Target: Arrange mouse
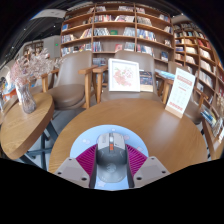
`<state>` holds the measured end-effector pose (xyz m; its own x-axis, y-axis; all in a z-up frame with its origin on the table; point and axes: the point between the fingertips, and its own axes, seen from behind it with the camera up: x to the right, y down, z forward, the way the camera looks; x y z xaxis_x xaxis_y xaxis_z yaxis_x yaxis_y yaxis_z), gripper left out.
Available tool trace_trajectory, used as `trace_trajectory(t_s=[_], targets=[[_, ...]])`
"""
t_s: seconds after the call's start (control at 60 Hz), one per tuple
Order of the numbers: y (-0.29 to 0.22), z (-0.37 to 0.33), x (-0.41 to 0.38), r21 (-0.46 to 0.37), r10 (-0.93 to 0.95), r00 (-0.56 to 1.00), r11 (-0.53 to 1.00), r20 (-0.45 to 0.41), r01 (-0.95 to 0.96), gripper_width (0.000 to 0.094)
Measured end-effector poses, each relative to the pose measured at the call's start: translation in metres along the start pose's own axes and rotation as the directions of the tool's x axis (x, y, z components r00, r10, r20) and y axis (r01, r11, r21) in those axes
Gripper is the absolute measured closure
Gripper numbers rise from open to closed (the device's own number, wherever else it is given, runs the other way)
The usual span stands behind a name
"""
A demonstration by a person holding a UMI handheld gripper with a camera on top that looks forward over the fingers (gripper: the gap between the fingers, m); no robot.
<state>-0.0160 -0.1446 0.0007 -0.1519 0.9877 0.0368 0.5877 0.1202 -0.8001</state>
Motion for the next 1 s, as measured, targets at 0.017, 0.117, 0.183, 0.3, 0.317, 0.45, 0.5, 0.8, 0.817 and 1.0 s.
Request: trace_trajectory(t_s=[0.017, 0.117, 0.183, 0.3, 0.317, 0.45, 0.5, 0.8, 0.817, 1.0], targets=[[0.004, 0.002, -0.002, -0.005, 0.005, 1.0, 1.0, 0.002, -0.005, 0.0506], [0.009, 0.005, -0.003, 0.006, 0.012, 1.0, 1.0, -0.009, -0.012, 0.0504], [0.01, 0.005, -0.004, 0.009, 0.011, 1.0, 1.0, -0.018, -0.011, 0.0484], [0.009, 0.006, -0.01, 0.015, 0.056, 0.998, 0.998, 0.0, -0.056, 0.038], [0.009, 0.006, -0.01, 0.016, 0.057, 0.998, 0.998, 0.001, -0.057, 0.0336], [0.008, -0.002, -0.003, 0.012, 0.051, 0.998, 0.999, -0.041, -0.05, 0.0105], [0.006, -0.011, -0.003, 0.016, 0.049, 0.998, 0.999, -0.043, -0.048, 0.0089], [0.002, -0.143, 0.023, 0.075, 0.071, 0.995, 0.995, -0.065, -0.066, 0.0084], [0.004, -0.151, 0.026, 0.079, 0.073, 0.995, 0.995, -0.068, -0.068, 0.0084], [0.042, -0.235, 0.056, 0.084, 0.111, 0.987, 0.991, -0.117, -0.101, 0.0074]])
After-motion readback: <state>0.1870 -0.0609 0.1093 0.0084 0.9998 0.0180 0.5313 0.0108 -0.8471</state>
